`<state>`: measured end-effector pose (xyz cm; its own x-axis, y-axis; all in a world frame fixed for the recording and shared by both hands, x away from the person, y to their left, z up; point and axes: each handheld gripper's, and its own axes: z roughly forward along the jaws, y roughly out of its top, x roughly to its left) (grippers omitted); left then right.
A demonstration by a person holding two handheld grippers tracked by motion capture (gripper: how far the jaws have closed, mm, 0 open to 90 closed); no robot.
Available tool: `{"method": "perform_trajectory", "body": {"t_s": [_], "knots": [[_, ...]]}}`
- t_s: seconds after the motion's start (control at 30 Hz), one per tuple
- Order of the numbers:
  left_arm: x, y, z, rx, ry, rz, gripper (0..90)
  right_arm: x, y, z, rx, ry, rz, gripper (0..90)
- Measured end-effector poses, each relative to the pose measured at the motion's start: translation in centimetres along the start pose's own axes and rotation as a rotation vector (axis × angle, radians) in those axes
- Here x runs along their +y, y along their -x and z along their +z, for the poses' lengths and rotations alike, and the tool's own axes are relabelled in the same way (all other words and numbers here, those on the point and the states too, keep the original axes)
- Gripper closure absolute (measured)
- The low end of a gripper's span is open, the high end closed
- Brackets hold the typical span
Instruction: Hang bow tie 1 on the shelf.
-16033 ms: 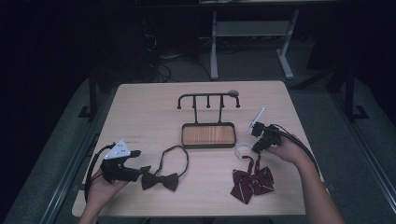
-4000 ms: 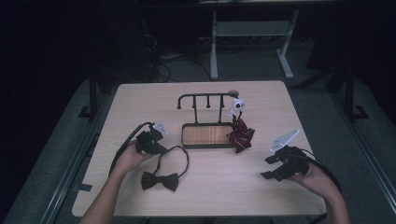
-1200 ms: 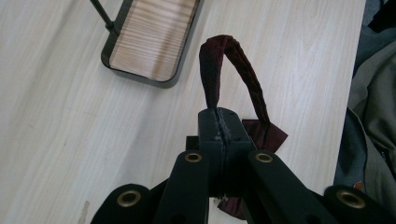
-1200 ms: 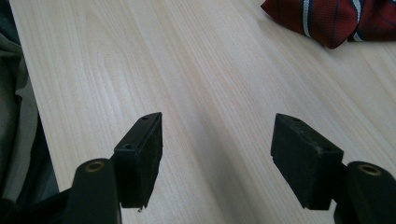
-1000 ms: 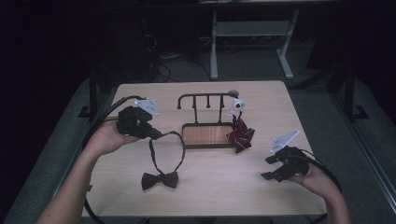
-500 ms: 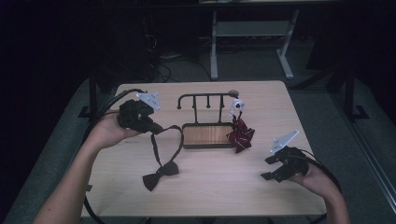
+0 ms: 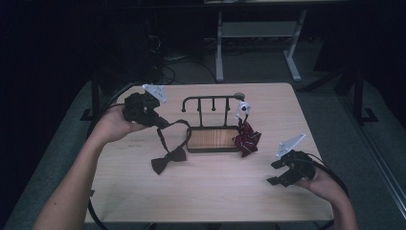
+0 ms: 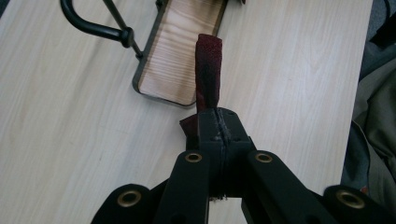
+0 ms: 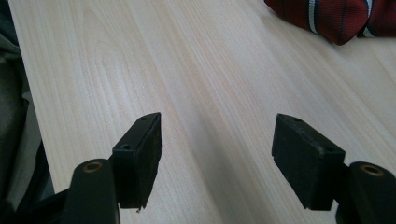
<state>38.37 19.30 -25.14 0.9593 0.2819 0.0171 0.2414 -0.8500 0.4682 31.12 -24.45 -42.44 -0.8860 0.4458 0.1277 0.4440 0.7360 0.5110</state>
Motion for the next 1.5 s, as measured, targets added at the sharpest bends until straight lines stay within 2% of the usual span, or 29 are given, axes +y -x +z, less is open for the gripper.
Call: {"method": "perform_trajectory", "body": {"t_s": [0.33, 0.63, 0.9, 1.17, 1.2, 1.3, 1.33, 1.5], "knots": [[0.4, -1.1, -0.3, -0.004, -0.007, -0.019, 89.1, -0.1, -0.1, -0.1, -0.003, 0.006, -0.004, 32.5], [1.3, -1.8, -0.7, -0.002, -0.028, -0.005, 89.1, 0.1, -0.1, -0.2, -0.006, 0.008, -0.002, 31.9], [2.0, -2.8, -1.1, 0.011, -0.027, -0.015, 89.1, 0.0, -0.2, -0.4, -0.009, 0.011, -0.002, 31.9], [2.5, -4.0, -0.2, 0.002, -0.043, -0.018, 89.1, 0.1, -0.3, -0.5, -0.014, 0.011, -0.011, 31.9], [2.5, -4.1, -0.1, -0.002, -0.035, -0.034, 89.1, 0.1, -0.3, -0.6, -0.013, 0.014, -0.007, 31.9], [2.7, -4.6, -0.1, -0.004, -0.034, -0.042, 89.0, -0.1, -0.3, -0.9, -0.018, 0.021, -0.003, 31.9], [2.8, -4.8, -0.1, -0.004, -0.030, -0.040, 89.0, -0.1, -0.4, -0.9, -0.013, 0.025, 0.013, 32.0], [3.4, -5.3, -0.1, -0.002, -0.045, -0.040, 89.0, -0.1, -0.3, -0.9, -0.013, 0.025, 0.013, 31.9]]}}
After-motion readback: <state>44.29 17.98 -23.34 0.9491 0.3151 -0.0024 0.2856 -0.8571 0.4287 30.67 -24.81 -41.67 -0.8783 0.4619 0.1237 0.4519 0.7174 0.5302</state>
